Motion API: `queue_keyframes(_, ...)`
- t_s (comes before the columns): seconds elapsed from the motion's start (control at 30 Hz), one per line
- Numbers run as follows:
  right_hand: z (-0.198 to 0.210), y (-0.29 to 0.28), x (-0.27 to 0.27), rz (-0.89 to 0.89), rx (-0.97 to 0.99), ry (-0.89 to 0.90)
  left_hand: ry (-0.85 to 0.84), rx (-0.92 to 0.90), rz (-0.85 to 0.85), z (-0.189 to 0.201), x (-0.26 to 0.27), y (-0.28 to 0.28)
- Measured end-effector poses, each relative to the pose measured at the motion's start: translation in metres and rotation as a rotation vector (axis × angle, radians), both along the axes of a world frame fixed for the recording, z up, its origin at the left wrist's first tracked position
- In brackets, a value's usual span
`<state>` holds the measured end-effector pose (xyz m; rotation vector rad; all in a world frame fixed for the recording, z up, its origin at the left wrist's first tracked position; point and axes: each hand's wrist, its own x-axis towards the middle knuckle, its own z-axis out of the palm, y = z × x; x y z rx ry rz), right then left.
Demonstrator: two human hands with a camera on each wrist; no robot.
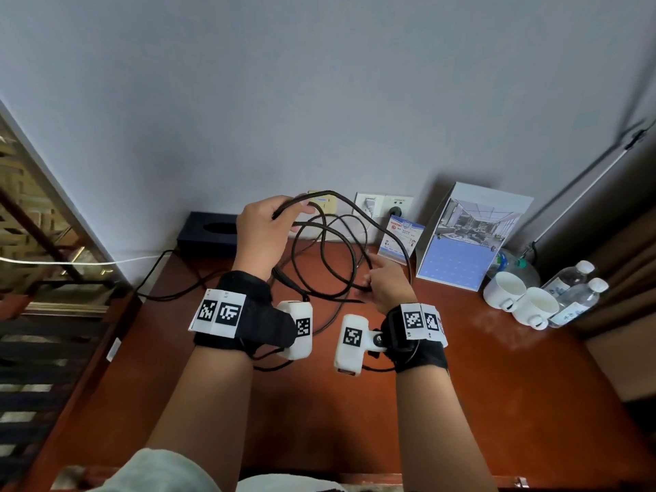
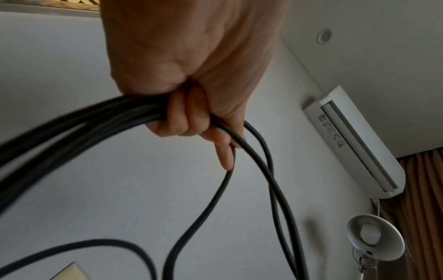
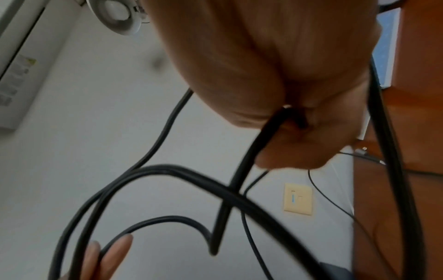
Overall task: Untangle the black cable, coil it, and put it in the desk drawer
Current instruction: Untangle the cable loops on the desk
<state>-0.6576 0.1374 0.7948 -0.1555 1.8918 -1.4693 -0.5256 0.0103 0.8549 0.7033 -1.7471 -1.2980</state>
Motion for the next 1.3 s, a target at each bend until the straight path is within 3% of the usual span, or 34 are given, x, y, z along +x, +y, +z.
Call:
queue_keyframes(0.1,-0.005,-0.002,0.0,0.15,0.208,0.104,-0.018,-0.014,0.004,-0.005,0.0,-0.005)
queue_keyframes(0.2,-0.008,-0.005,0.002,0.284,0.29,0.182,-0.033,0.008,-0.049,-0.008,-0.001,-0.006)
queue_keyframes(0.3,0.003,-0.003,0.004,0.439,0.413,0.439,-0.066,0.007,-0.111,-0.009,-0.003,-0.007)
queue_keyframes(0.43,0.028,0.007,0.002,0.568,0.421,0.532,-0.113,0.008,-0.175,-0.007,-0.005,-0.007)
queue_keyframes(0.53,0.053,0.016,-0.002,0.528,0.379,0.592,-0.091,0.078,-0.202,-0.005,-0.007,-0.009)
queue_keyframes(0.67,0.083,0.017,0.0,0.412,0.273,0.811,-0.025,0.183,-0.269,-0.005,-0.013,-0.005)
queue_keyframes(0.8,0.076,0.0,0.001,0.647,0.069,0.632,0.143,0.383,-0.439,-0.005,-0.018,0.001)
queue_keyframes(0.9,0.051,-0.014,0.004,0.775,-0.046,0.488,0.171,0.446,-0.544,-0.008,-0.022,0.005)
queue_keyframes(1.0,0.04,-0.016,0.006,0.747,-0.152,0.377,0.117,0.392,-0.528,-0.012,-0.025,0.003)
queue_keyframes(1.13,0.042,-0.008,-0.005,0.688,-0.253,0.407,0.001,0.215,-0.398,-0.015,-0.025,-0.012)
queue_keyframes(1.3,0.045,0.002,-0.03,0.34,-0.311,0.482,0.055,0.201,-0.237,-0.006,-0.02,-0.039)
